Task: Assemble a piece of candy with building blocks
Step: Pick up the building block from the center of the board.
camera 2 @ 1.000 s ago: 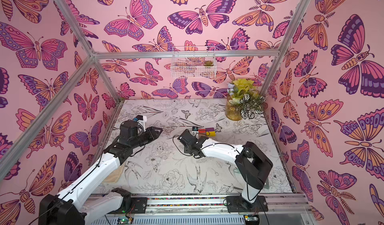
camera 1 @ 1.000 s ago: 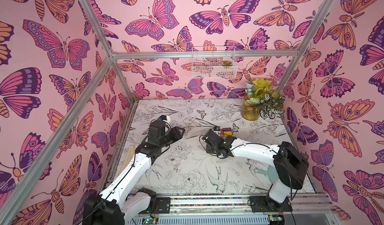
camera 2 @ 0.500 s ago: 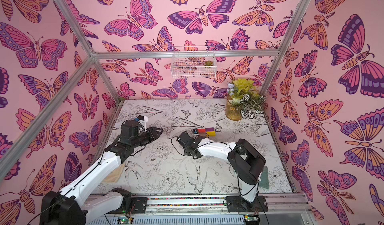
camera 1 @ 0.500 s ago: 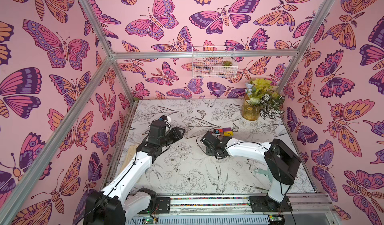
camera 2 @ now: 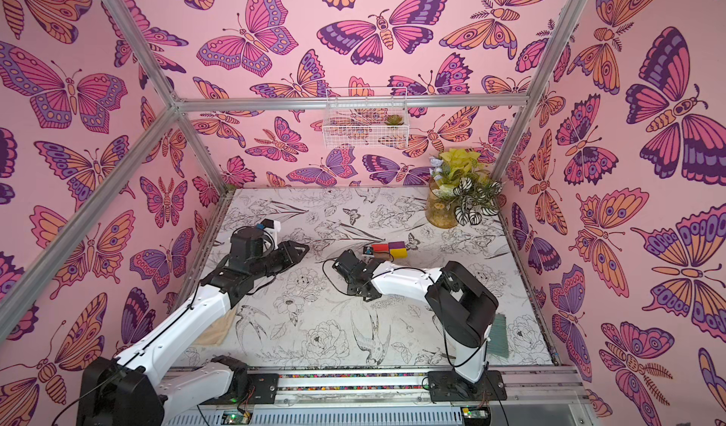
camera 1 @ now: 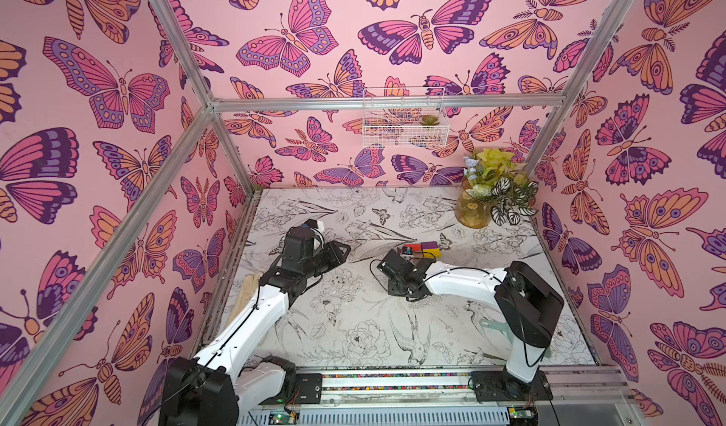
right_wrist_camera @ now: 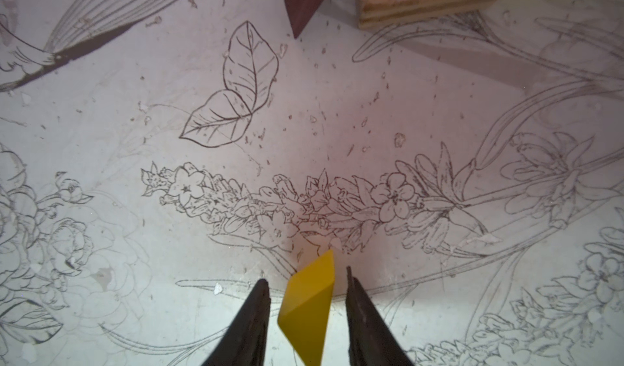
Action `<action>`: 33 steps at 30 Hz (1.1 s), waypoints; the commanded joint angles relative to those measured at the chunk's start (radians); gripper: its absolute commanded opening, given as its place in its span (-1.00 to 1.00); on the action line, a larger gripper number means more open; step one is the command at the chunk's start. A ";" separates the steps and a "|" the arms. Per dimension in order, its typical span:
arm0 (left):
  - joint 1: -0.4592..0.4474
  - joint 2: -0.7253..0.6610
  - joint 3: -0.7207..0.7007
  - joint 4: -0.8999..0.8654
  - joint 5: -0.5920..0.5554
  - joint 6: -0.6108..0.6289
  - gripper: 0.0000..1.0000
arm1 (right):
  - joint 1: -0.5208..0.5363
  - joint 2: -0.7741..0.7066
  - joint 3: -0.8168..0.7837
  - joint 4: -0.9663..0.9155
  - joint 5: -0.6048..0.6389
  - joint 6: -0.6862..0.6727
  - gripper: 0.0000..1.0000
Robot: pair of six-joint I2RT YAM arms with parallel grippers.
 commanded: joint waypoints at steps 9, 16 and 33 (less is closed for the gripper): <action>0.006 0.008 -0.009 0.019 0.015 0.008 -0.27 | 0.004 0.016 0.032 -0.046 0.019 -0.010 -0.36; 0.007 0.013 -0.007 0.018 0.018 0.007 -0.27 | 0.002 0.007 0.032 -0.058 0.033 -0.021 -0.55; 0.007 0.036 -0.004 0.021 0.015 0.002 -0.28 | -0.244 -0.361 -0.070 -0.070 0.079 -0.365 -0.77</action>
